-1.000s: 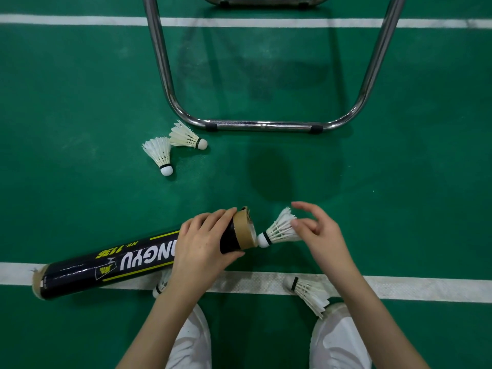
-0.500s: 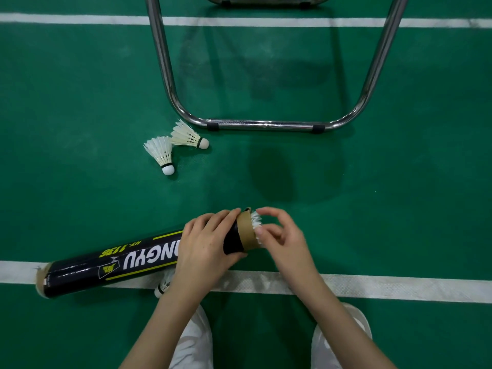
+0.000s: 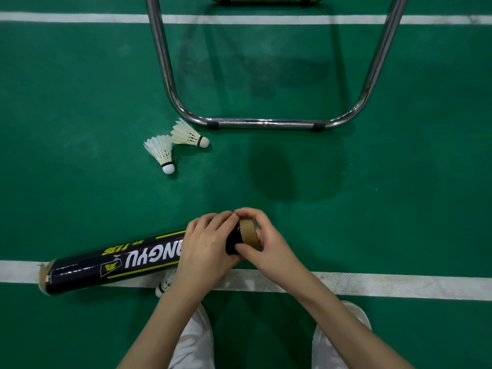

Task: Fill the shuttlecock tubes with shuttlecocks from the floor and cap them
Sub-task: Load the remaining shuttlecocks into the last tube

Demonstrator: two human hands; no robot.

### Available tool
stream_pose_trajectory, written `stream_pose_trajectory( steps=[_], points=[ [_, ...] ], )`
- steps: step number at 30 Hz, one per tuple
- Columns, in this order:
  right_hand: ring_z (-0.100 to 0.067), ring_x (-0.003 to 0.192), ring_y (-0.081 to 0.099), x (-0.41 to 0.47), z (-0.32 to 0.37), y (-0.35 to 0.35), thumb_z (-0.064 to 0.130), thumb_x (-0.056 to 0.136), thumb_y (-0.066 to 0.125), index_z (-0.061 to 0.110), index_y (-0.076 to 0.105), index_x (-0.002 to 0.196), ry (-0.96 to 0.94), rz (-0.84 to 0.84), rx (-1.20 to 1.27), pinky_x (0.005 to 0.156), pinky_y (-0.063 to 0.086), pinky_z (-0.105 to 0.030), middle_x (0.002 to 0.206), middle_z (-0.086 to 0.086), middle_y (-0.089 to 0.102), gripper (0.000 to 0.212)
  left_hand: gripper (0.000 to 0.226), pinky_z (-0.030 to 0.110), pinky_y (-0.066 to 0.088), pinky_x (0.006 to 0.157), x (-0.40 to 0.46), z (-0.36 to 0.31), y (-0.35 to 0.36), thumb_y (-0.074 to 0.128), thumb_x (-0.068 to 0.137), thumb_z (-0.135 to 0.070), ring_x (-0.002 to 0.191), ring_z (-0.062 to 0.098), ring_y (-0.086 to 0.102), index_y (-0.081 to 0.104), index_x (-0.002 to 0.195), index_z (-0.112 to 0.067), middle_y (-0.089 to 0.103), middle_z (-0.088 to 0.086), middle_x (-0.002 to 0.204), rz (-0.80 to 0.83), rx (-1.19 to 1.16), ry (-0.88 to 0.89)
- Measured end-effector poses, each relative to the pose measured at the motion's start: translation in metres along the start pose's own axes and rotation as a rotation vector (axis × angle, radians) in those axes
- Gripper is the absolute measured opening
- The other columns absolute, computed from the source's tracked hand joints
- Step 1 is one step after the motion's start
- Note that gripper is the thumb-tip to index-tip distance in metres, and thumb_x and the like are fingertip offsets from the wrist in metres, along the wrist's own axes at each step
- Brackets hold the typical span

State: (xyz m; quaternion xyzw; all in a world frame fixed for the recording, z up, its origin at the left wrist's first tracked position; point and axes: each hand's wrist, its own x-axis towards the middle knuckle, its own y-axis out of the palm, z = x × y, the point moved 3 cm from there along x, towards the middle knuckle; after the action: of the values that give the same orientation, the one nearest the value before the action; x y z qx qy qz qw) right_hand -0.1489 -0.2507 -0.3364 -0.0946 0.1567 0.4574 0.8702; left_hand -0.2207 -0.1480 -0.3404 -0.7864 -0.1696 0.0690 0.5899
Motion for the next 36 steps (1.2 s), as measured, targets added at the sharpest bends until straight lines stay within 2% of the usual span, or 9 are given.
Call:
stream_pose_trajectory(
  steps=[3, 5, 8, 14, 22, 25, 29, 33, 36],
  points=[
    [-0.015, 0.104, 0.059, 0.002, -0.001, -0.003, 0.001, 0.08, 0.057, 0.038, 0.047, 0.117, 0.019, 0.027, 0.05, 0.093, 0.049, -0.035, 0.113, 0.002, 0.061, 0.053, 0.06, 0.038, 0.046, 0.075, -0.001, 0.002, 0.001, 0.053, 0.06, -0.047, 0.089, 0.027, 0.061, 0.063, 0.108, -0.014, 0.066, 0.001, 0.107, 0.002, -0.01, -0.004],
    [-0.012, 0.096, 0.063, 0.0, -0.003, -0.009, -0.005, 0.084, 0.056, 0.032, 0.048, 0.118, 0.037, 0.014, 0.114, 0.085, 0.05, -0.025, 0.103, -0.007, 0.067, 0.051, 0.066, 0.037, 0.045, 0.077, -0.001, 0.002, 0.002, 0.067, 0.059, -0.051, 0.091, 0.024, 0.059, 0.06, 0.115, -0.017, 0.066, -0.001, 0.109, 0.015, -0.018, -0.001],
    [-0.008, 0.09, 0.065, -0.011, -0.01, -0.025, -0.005, 0.084, 0.059, 0.032, 0.047, 0.114, 0.059, -0.043, 0.139, 0.082, 0.049, -0.018, 0.093, -0.002, 0.071, 0.049, 0.081, 0.037, 0.044, 0.078, -0.003, 0.0, 0.003, 0.083, 0.05, -0.048, 0.093, 0.023, 0.059, 0.058, 0.121, -0.021, 0.065, -0.004, 0.111, 0.069, -0.024, 0.001],
    [-0.007, 0.091, 0.065, -0.054, -0.031, -0.061, 0.001, 0.083, 0.063, 0.032, 0.05, 0.114, 0.13, -0.158, -0.055, 0.085, 0.048, -0.018, 0.092, 0.002, 0.071, 0.045, 0.085, 0.037, 0.044, 0.081, -0.011, -0.008, 0.002, 0.084, 0.048, -0.048, 0.094, 0.023, 0.059, 0.056, 0.124, -0.022, 0.064, -0.005, 0.112, 0.096, -0.02, 0.03],
    [-0.011, 0.067, 0.049, -0.103, -0.062, -0.093, 0.006, 0.082, 0.066, 0.03, 0.055, 0.107, 0.23, -0.429, -0.155, 0.068, 0.044, -0.019, 0.079, -0.003, 0.053, 0.037, 0.086, 0.039, 0.045, 0.082, -0.014, -0.015, 0.0, 0.084, 0.048, -0.049, 0.096, 0.024, 0.059, 0.056, 0.125, -0.022, 0.064, -0.004, 0.113, 0.092, 0.002, 0.047],
    [-0.003, 0.057, 0.041, -0.11, -0.073, -0.093, 0.008, 0.08, 0.069, 0.03, 0.055, 0.107, 0.268, -0.434, -0.237, 0.058, 0.038, -0.013, 0.074, -0.002, 0.044, 0.038, 0.087, 0.04, 0.045, 0.082, -0.012, -0.019, 0.0, 0.084, 0.048, -0.049, 0.096, 0.025, 0.059, 0.055, 0.125, -0.022, 0.064, -0.003, 0.113, 0.088, -0.003, 0.051],
    [-0.007, 0.059, 0.043, -0.115, -0.086, -0.087, 0.013, 0.08, 0.071, 0.031, 0.053, 0.109, 0.304, -0.404, -0.34, 0.059, 0.039, -0.013, 0.075, -0.001, 0.048, 0.038, 0.087, 0.039, 0.045, 0.082, -0.012, -0.02, 0.001, 0.084, 0.048, -0.049, 0.097, 0.024, 0.058, 0.055, 0.125, -0.022, 0.064, -0.004, 0.113, 0.088, -0.008, 0.053],
    [-0.008, 0.058, 0.049, -0.111, -0.09, -0.086, 0.019, 0.084, 0.065, 0.032, 0.054, 0.106, 0.328, -0.407, -0.373, 0.059, 0.041, -0.021, 0.067, 0.001, 0.053, 0.028, 0.087, 0.038, 0.045, 0.08, -0.013, -0.02, 0.002, 0.085, 0.047, -0.048, 0.095, 0.024, 0.059, 0.055, 0.124, -0.022, 0.064, -0.005, 0.112, 0.083, -0.003, 0.061],
    [-0.021, 0.065, 0.056, -0.105, -0.088, -0.086, 0.018, 0.087, 0.062, 0.035, 0.055, 0.101, 0.334, -0.404, -0.326, 0.063, 0.045, -0.029, 0.069, -0.005, 0.056, 0.023, 0.088, 0.039, 0.045, 0.081, -0.012, -0.02, 0.003, 0.085, 0.046, -0.049, 0.095, 0.024, 0.059, 0.054, 0.124, -0.022, 0.064, -0.004, 0.112, 0.086, 0.0, 0.059]
  ],
)
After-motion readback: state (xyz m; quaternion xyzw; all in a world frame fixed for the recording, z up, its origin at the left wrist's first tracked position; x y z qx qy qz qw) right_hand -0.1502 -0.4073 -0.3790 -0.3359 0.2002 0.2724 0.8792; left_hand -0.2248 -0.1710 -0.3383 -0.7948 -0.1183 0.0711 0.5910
